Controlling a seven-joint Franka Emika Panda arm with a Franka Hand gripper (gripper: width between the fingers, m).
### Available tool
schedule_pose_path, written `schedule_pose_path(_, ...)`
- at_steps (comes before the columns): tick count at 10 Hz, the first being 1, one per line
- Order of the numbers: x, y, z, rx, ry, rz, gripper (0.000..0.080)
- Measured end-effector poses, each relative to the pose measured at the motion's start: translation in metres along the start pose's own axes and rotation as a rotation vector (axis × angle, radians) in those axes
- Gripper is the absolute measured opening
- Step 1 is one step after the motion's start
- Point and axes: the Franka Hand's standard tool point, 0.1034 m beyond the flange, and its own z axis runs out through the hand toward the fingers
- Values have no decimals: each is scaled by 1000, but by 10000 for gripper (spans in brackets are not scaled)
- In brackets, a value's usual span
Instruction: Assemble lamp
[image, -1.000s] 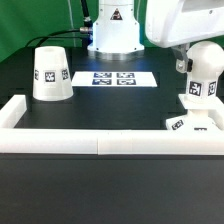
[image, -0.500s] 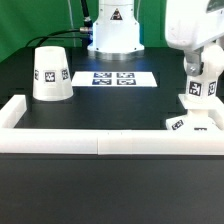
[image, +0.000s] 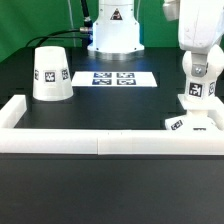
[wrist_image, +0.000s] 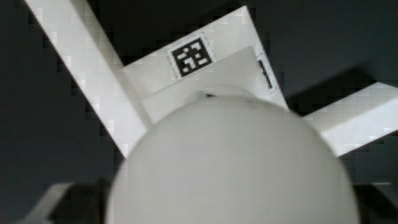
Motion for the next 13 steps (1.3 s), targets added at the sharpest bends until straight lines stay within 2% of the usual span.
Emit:
schedule_pose_path(5,-1,0,0,7,4,96,576)
schedule_pose_path(9,-1,0,1,21,15,499,577)
schedule_pose_path(13,0,0,1,24,13,796,579)
